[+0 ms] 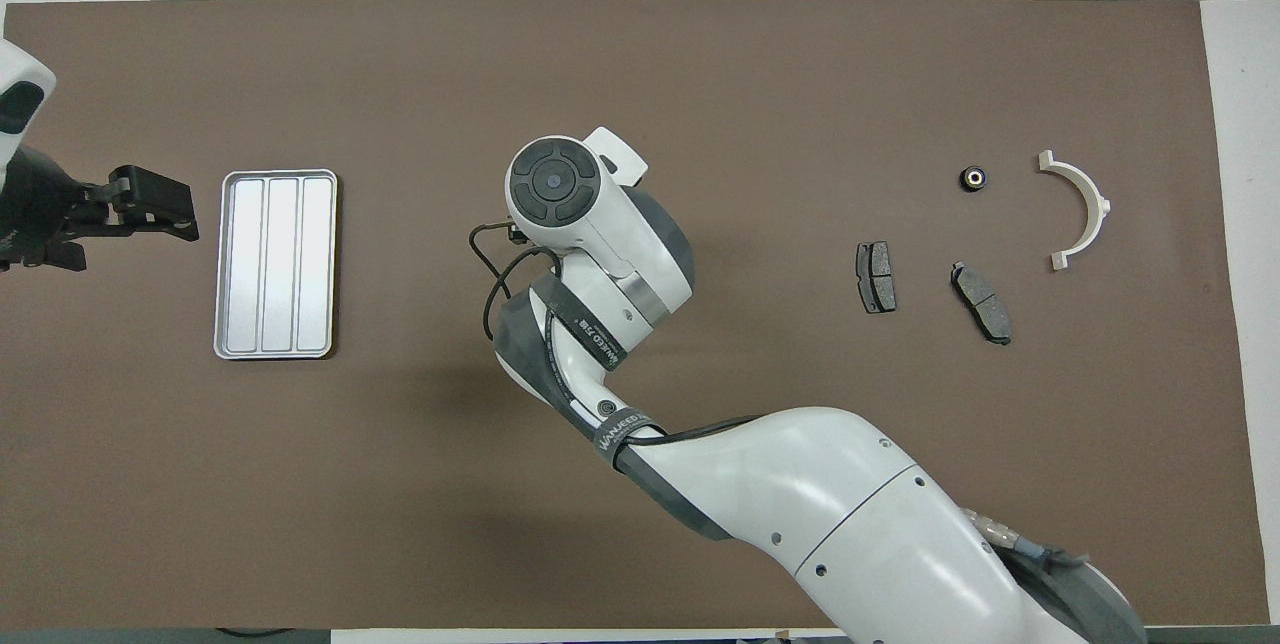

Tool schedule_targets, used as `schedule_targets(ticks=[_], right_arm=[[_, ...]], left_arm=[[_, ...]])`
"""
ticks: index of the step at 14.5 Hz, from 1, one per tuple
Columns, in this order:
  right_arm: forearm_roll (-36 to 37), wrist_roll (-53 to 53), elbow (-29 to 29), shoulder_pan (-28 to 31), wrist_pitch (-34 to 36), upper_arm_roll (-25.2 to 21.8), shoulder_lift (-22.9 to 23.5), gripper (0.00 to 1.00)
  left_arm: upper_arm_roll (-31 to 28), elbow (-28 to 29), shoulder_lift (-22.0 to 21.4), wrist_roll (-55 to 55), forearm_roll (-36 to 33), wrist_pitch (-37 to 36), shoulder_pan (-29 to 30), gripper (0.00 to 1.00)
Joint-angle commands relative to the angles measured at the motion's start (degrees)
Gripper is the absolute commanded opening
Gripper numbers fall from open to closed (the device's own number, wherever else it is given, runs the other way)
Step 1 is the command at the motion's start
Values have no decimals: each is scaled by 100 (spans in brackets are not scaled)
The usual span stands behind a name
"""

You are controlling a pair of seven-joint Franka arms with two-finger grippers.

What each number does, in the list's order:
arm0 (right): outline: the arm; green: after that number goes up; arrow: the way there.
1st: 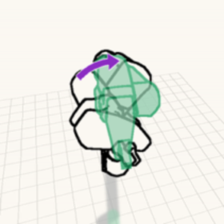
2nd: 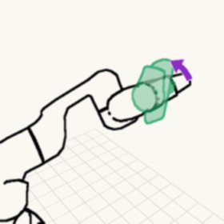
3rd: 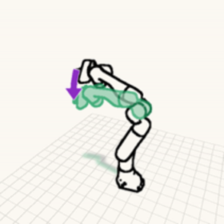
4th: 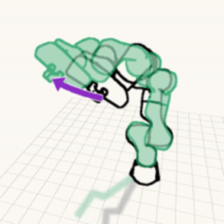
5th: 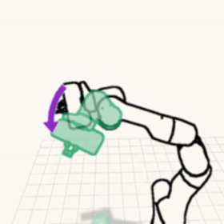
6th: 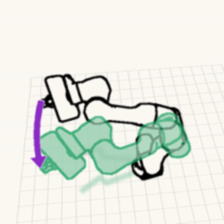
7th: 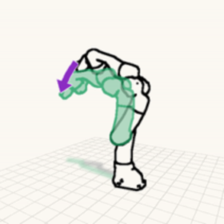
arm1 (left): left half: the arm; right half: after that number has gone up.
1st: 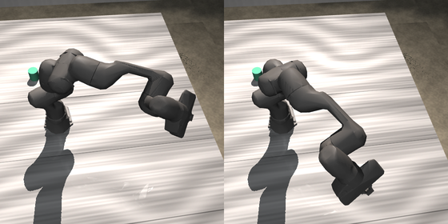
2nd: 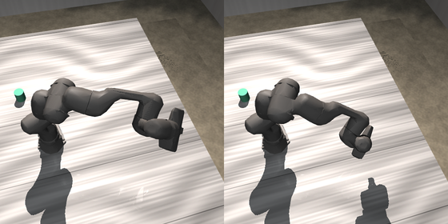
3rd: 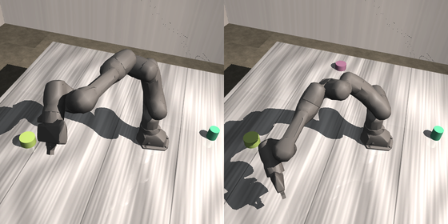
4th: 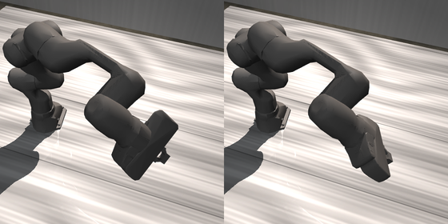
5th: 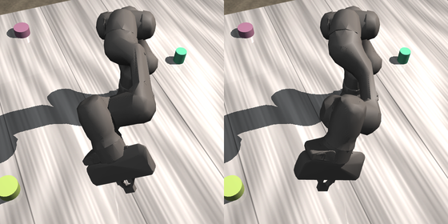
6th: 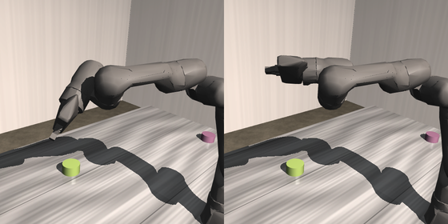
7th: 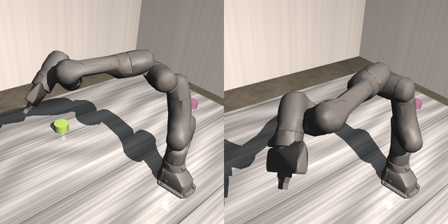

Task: Place bearing gear from tray to pile
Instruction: 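Lower the right gripper onto the dark gear and grasp it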

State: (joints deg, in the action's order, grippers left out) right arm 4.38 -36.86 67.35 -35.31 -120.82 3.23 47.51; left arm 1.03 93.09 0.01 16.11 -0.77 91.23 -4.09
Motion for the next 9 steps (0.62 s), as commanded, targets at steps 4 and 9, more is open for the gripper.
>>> schedule_targets(ticks=[4,9], right_arm=[[81,-146,173,50,-284,29,30,74],[28,-128,613,68,-575,29,-75,74]], left_arm=[[11,113,-115,-55,50,97,49,100],[11,122,-124,-55,50,71,67,100]])
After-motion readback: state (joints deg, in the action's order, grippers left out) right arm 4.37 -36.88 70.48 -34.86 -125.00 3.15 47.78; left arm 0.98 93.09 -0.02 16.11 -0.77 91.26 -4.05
